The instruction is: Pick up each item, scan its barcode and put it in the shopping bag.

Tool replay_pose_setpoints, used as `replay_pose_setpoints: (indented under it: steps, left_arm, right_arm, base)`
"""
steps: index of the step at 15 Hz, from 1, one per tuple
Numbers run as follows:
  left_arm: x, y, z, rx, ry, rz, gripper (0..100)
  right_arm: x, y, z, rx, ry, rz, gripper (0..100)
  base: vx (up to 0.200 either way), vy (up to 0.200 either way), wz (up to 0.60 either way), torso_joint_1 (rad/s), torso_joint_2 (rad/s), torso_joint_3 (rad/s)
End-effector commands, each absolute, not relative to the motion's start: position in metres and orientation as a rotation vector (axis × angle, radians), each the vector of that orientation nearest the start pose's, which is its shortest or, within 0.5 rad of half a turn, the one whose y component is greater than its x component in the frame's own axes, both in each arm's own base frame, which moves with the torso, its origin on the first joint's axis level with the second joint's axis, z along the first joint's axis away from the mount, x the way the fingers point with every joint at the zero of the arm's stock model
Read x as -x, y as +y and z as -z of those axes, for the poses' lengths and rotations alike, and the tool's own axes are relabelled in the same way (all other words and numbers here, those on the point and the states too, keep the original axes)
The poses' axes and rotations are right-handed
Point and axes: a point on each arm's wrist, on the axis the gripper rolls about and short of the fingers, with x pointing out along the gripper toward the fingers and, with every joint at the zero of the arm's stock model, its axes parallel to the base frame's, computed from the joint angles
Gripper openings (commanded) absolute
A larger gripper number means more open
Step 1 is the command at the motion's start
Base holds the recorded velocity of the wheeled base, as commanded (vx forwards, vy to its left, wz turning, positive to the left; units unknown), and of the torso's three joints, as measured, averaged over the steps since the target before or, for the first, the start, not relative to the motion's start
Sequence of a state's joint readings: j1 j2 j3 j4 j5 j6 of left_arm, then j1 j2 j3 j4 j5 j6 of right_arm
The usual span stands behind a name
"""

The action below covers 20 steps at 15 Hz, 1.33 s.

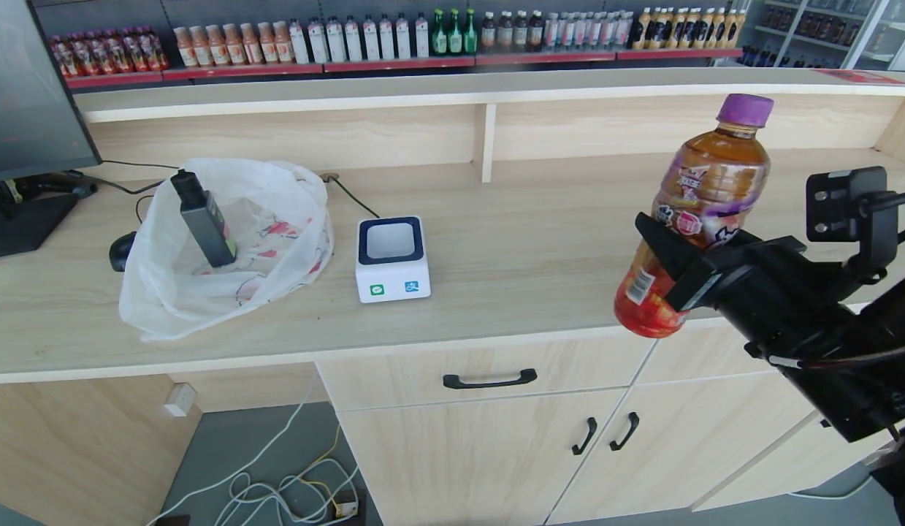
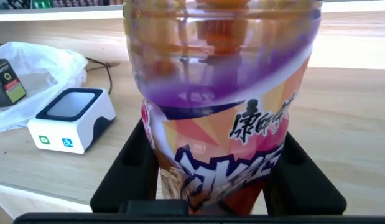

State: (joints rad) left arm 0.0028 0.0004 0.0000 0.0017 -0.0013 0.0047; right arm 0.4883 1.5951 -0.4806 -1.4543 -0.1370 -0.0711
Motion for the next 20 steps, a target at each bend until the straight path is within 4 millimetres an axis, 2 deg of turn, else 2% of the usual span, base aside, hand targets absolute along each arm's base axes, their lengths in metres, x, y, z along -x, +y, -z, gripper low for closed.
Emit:
replay_pose_setpoints:
  steps: [1,5,8,11,14,16,20]
  left_arm:
    - [0.023,0.000,-0.075,-0.005,0.002,-0.002,100]
    - [0.023,0.000,-0.075,-0.005,0.002,-0.002,100]
    - [0.023,0.000,-0.076,-0.005,0.000,-0.002,100]
    - [0.023,0.000,-0.075,-0.005,0.002,-0.003,100]
    - [0.023,0.000,-0.075,-0.005,0.002,-0.003,100]
    - [0.023,0.000,-0.075,-0.005,0.002,-0.002,100]
    - [0.023,0.000,-0.075,-0.005,0.002,-0.002,100]
  right_arm:
    - [-0.198,0.109,-0.207,-0.037,-0.332,-0.365,0]
    - [-0.161,0.094,-0.192,-0.025,-0.285,-0.394,0]
    - [-0.143,0.086,-0.185,-0.025,-0.271,-0.408,0]
    - [-0.133,0.092,-0.184,-0.036,-0.271,-0.476,0]
    - [-0.123,0.107,-0.186,-0.122,-0.258,-0.598,0]
    - [-0.121,0.112,-0.187,-0.155,-0.247,-0.629,0]
    - [-0.126,0.128,-0.201,-0.283,-0.254,-0.695,0]
  base:
    - [0.000,0.000,0.00,0.000,0.00,0.000]
    - [0.000,0.000,0.00,0.000,0.00,0.000]
    - [0.000,0.000,0.00,0.000,0.00,0.000]
    - [0.000,0.000,0.00,0.000,0.00,0.000]
    - [0.000,0.000,0.00,0.000,0.00,0.000]
    - [0.000,0.000,0.00,0.000,0.00,0.000]
    - [0.000,0.000,0.00,0.000,0.00,0.000]
